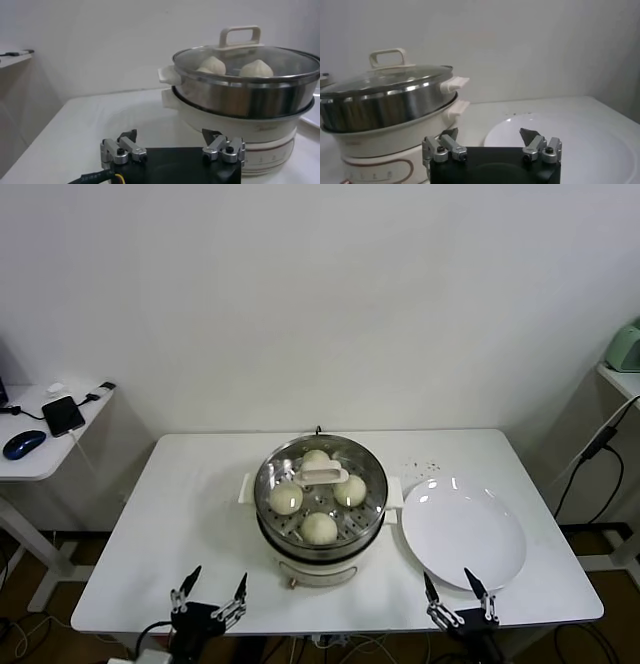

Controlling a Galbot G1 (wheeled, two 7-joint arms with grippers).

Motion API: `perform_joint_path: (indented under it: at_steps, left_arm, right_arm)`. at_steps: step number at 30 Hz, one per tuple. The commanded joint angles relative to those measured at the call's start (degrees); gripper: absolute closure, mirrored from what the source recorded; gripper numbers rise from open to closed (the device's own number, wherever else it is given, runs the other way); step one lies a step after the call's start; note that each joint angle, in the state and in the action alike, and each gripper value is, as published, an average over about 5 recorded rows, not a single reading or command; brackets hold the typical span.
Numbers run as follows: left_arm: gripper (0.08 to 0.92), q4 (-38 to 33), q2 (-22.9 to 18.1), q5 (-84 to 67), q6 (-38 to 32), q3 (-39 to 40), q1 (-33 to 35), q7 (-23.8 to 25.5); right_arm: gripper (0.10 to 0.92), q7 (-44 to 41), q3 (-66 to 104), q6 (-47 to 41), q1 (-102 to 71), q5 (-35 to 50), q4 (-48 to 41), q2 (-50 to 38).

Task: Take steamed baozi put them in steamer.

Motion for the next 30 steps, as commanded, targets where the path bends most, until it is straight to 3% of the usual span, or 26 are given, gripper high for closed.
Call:
perform_joint_path:
  at_steps: [1, 30]
  left_arm:
    - [0.177, -0.4, 1.0, -0.8, -0.4, -3.2, 0.9, 0.3]
    - [0.177, -0.4, -0.3, 2.0, -2.3, -2.5, 2.0, 1.7]
  right_arm:
    - [0.203, -0.4, -0.1, -0.6, -1.3, 0.1, 1.2, 0.1]
    - [0.203, 2.3, -2.0, 1.7, -0.7, -1.9, 0.7, -0.5]
